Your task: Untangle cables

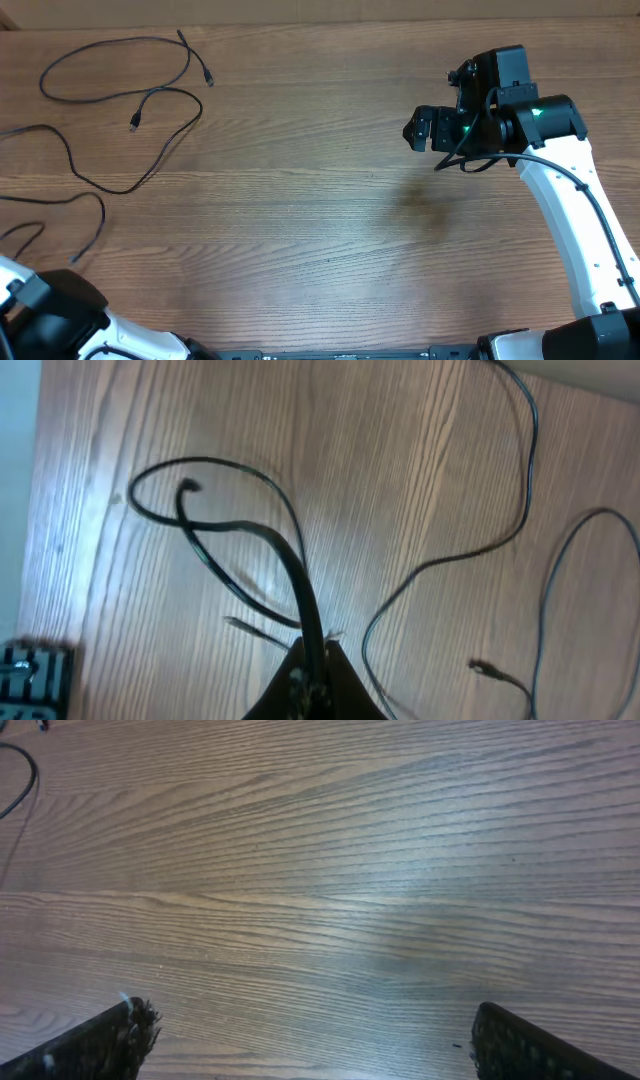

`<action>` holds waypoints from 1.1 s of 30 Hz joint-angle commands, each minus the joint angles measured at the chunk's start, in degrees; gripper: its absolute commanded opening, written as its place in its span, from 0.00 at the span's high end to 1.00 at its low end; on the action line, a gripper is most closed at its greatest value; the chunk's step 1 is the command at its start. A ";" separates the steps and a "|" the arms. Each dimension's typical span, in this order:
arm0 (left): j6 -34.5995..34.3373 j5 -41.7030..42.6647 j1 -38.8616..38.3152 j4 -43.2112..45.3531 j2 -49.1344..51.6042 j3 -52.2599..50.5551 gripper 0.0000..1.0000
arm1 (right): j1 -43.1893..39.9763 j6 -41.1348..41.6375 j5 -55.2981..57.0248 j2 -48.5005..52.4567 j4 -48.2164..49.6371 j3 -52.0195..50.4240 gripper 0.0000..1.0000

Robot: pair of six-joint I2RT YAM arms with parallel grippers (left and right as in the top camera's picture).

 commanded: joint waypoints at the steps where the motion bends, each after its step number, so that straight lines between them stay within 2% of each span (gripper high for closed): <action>1: 12.92 2.14 0.26 4.20 1.53 0.50 0.96 | 0.04 -0.22 0.42 -1.22 0.11 0.87 0.00; 14: 18.43 2.08 2.16 1.42 8.11 -1.84 0.96 | 0.04 -0.22 0.42 -1.22 0.11 0.87 0.00; 17: 19.58 2.12 2.16 1.64 9.25 -6.08 0.95 | 0.04 -0.22 0.42 -1.22 0.11 0.87 0.00; 19: 19.54 2.14 2.27 2.54 9.33 -10.23 0.88 | 0.04 -0.22 0.42 -1.22 0.11 0.87 0.00; 27: 19.58 6.93 2.89 7.56 9.35 -23.89 0.85 | 0.04 -0.22 0.42 -1.22 0.11 0.87 0.00; 30: 19.71 6.97 2.89 9.42 9.35 -26.64 0.76 | 0.04 -0.22 0.42 -1.22 0.11 0.87 0.00; 32: 23.04 8.26 2.89 10.01 9.35 -27.82 0.71 | 0.04 -0.22 0.42 -1.22 0.11 0.87 0.00; 33: 26.18 9.38 2.89 9.99 9.35 -27.82 0.59 | 0.04 -0.22 0.42 -1.22 0.11 0.87 0.00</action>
